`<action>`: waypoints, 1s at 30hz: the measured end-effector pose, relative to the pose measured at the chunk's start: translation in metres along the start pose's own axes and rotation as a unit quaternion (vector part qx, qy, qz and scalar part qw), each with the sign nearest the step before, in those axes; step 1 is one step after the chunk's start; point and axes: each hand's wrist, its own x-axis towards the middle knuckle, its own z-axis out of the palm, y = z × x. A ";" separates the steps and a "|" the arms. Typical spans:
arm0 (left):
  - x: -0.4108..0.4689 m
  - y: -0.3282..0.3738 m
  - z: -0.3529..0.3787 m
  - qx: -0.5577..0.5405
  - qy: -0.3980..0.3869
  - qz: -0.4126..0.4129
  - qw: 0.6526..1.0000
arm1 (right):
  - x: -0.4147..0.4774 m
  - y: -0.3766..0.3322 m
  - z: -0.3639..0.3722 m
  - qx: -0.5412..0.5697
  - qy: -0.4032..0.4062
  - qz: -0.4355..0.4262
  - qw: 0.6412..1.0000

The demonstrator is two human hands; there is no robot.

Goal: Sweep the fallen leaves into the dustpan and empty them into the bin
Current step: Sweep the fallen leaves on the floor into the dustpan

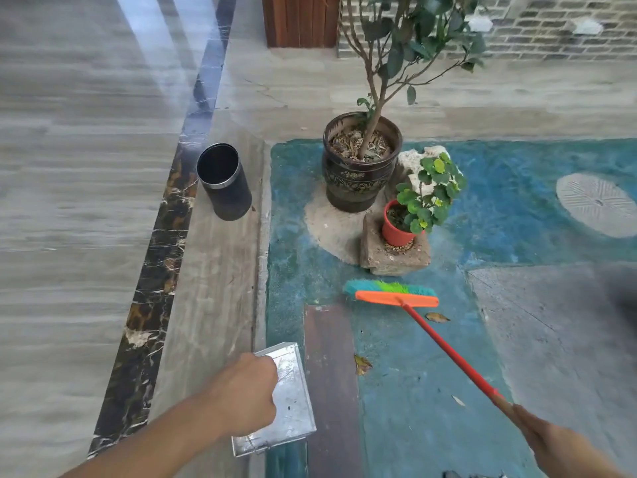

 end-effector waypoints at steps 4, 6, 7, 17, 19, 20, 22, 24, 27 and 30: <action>0.014 0.001 -0.004 0.004 0.020 -0.016 1.000 | 0.017 -0.077 -0.033 0.038 0.020 0.016 0.999; 0.020 0.006 -0.004 0.016 0.025 -0.010 0.999 | 0.021 -0.096 -0.038 0.070 0.010 0.044 0.997; 0.024 0.007 -0.004 0.019 0.027 -0.006 0.999 | 0.020 -0.096 -0.033 0.097 0.002 0.056 0.994; 0.044 0.031 -0.040 -0.024 0.043 0.015 0.999 | -0.089 0.013 0.050 0.202 -0.019 0.065 0.977; 0.047 0.035 -0.041 -0.029 0.053 0.012 0.998 | -0.085 0.053 0.073 0.209 -0.037 0.087 0.973; 0.049 0.038 -0.043 -0.025 0.056 0.012 0.998 | -0.087 0.065 0.081 0.218 -0.035 0.087 0.971; 0.057 0.042 -0.043 -0.013 0.059 0.016 0.998 | -0.105 0.064 0.062 0.225 0.012 0.079 0.971; 0.063 0.044 -0.044 -0.001 0.062 0.018 0.998 | -0.120 0.036 0.029 0.201 0.003 0.044 0.979; 0.067 0.051 -0.043 0.028 0.061 0.026 0.997 | -0.093 -0.008 0.008 0.137 -0.009 -0.008 0.991; 0.066 0.061 -0.039 0.070 0.045 0.046 0.995 | -0.055 -0.051 0.003 0.080 0.019 -0.045 0.996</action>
